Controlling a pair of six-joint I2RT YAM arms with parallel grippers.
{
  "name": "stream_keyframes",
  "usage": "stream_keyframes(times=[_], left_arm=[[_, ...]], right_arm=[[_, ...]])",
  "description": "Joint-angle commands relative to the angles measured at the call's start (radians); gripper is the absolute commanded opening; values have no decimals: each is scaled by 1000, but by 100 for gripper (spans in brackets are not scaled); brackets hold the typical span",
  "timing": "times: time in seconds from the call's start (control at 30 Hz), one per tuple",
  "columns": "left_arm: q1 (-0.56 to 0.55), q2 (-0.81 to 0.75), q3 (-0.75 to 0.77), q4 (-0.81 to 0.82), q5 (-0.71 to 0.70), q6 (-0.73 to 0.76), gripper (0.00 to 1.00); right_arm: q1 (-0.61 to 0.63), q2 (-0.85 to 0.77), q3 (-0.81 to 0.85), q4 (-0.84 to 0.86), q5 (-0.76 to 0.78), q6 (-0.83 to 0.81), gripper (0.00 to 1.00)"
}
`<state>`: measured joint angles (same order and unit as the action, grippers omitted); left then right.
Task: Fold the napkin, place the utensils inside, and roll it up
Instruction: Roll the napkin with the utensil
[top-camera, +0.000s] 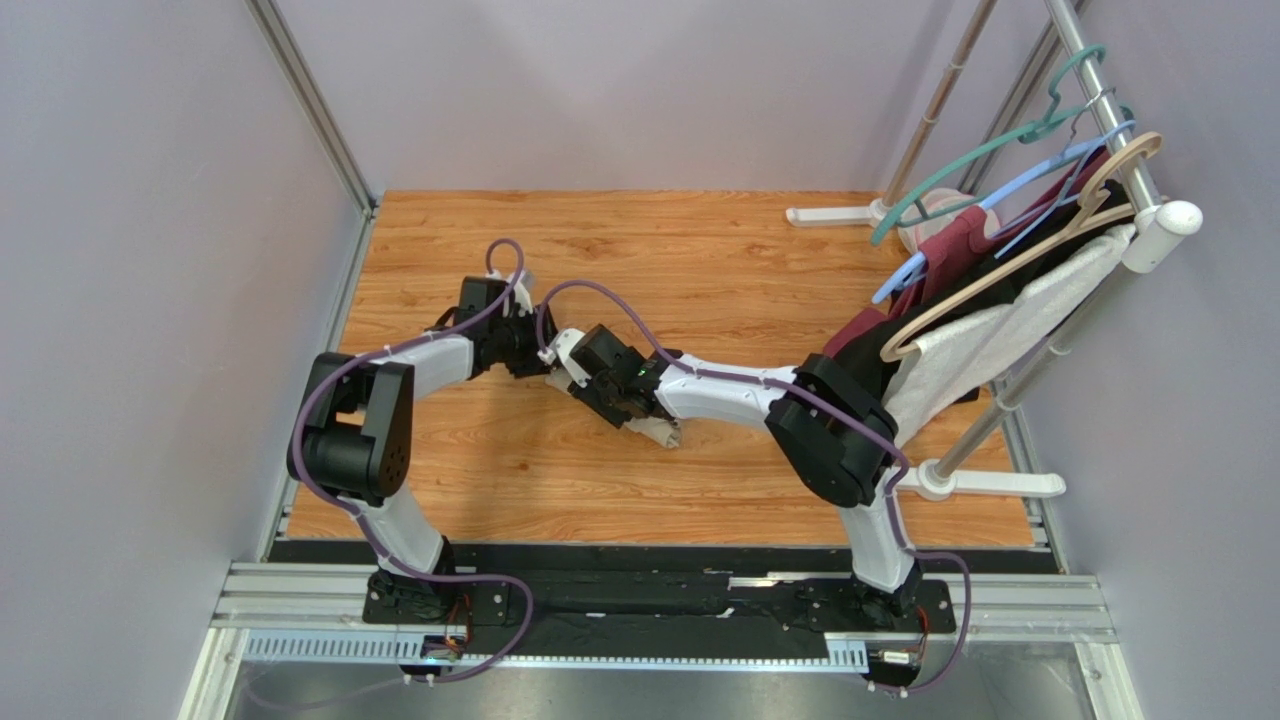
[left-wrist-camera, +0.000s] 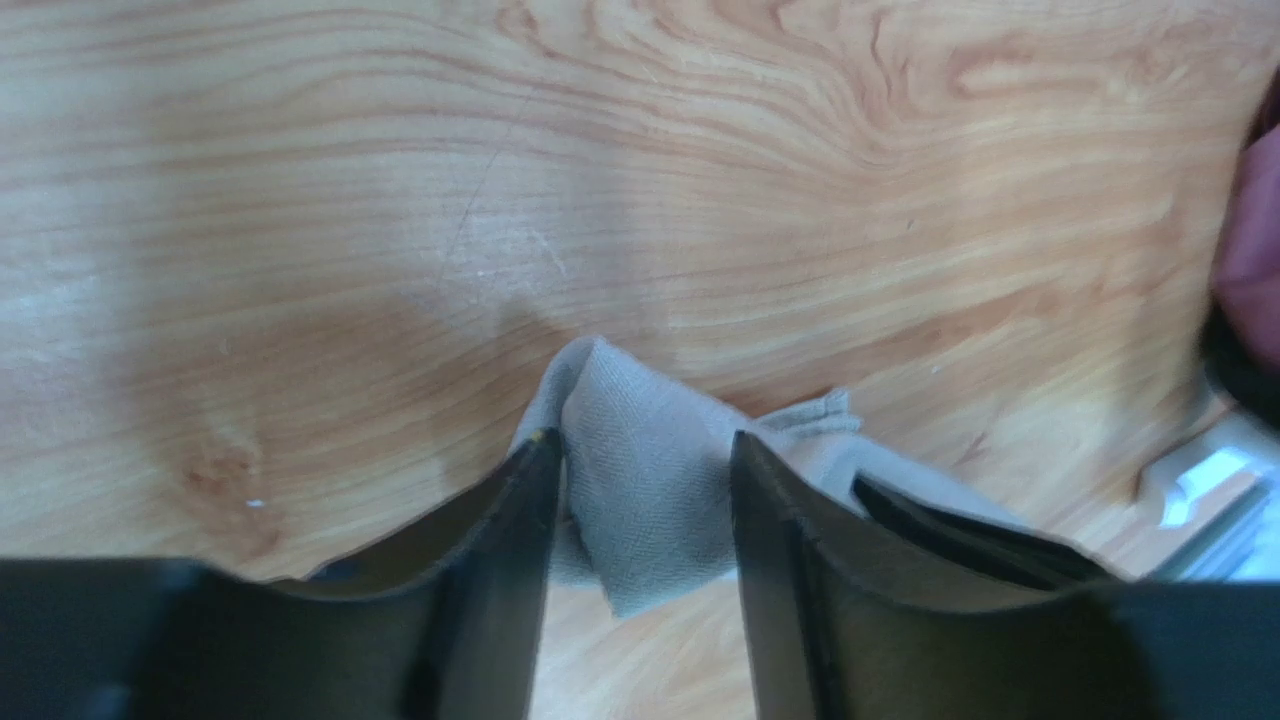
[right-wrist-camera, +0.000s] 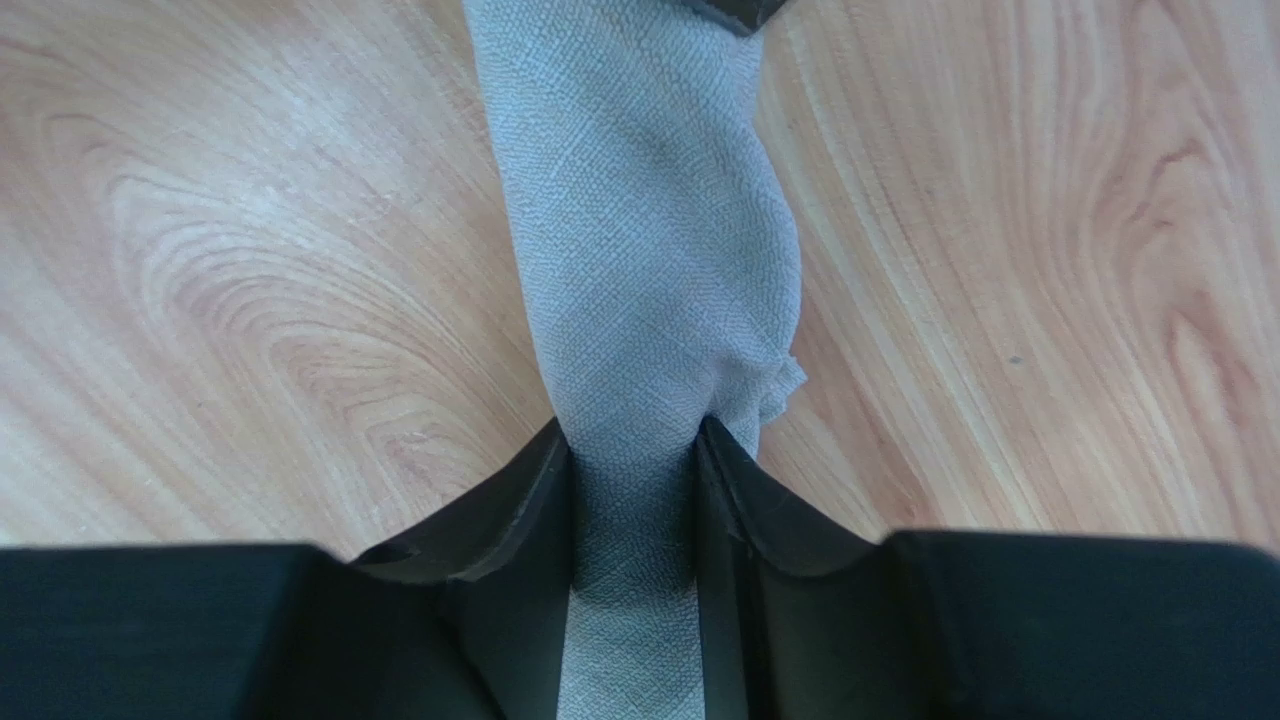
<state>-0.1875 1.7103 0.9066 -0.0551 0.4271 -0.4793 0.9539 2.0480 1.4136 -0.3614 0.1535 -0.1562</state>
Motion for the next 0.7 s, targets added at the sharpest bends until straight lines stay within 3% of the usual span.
stream_keyframes(times=[0.0,0.07,0.2,0.5,0.67], left_arm=[[3,-95,26,-2,-66,8,68],[14,-127,11,0,-124,1,76],[23,-219,-40,35,-179,-2,78],[23,-192,-120,142,-65,1,76],[25,-152,-120,153,-41,-1,69]], right_arm=[[-38,43,-11,-77,-242,70,29],[-66,34,-24,-79,-329,87,28],[-110,35,-16,-97,-457,109,27],[-193,78,5,-62,-709,176,27],[-216,107,11,-51,-762,190,26]])
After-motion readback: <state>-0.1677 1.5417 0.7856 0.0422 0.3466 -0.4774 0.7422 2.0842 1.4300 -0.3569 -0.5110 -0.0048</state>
